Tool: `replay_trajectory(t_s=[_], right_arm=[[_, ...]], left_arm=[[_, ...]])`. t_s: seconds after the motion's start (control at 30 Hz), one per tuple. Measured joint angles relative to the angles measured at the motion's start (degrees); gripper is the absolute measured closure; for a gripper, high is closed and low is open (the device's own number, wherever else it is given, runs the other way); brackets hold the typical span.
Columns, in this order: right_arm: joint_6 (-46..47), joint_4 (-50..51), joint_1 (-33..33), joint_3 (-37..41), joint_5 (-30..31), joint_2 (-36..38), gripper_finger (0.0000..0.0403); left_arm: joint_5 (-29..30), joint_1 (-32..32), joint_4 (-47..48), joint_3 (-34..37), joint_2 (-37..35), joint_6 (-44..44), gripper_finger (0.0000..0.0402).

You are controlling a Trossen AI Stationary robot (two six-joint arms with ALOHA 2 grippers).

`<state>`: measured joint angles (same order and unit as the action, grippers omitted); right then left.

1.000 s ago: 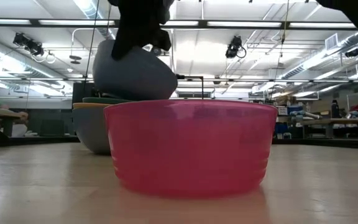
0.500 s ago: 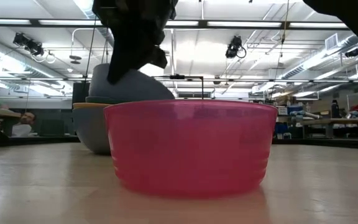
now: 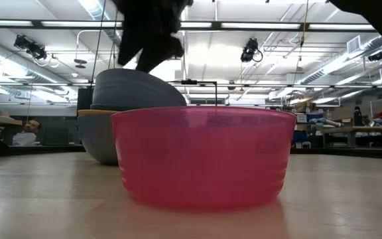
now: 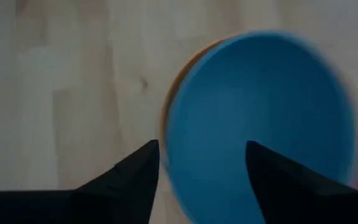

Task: Nest bowls inside each other
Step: Stack the pink bowl on the top of the blue bowl

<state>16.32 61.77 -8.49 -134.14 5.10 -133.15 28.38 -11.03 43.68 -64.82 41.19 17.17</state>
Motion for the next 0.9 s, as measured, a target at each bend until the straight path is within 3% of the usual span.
replay_trajectory(t_s=[0.2, 0.4, 0.57, 0.67, 0.9], right_arm=[[2.5, 11.0, -0.5, -0.1, 8.2, 4.6, 0.0184], [9.4, 28.6, -4.5, 0.0, 11.8, 6.8, 0.0282], [14.3, 28.5, -9.7, 2.3, 9.2, 9.1, 0.0362], [19.9, 28.5, -12.5, 6.5, 9.4, 12.8, 0.037], [36.2, 27.9, -20.1, 17.9, 20.7, 27.4, 0.037]], left_arm=[[-0.1, 0.0, 0.3, 0.0, 0.0, 0.9, 0.0289], [-1.0, 0.0, 2.6, 0.0, 0.1, 1.8, 0.0289], [-1.0, 0.0, 2.7, 0.2, 0.2, 1.9, 0.0289], [-1.1, 0.0, 2.6, 0.2, 0.2, 1.7, 0.0289], [-1.7, 0.0, 2.5, 0.2, 0.2, 1.1, 0.0289]])
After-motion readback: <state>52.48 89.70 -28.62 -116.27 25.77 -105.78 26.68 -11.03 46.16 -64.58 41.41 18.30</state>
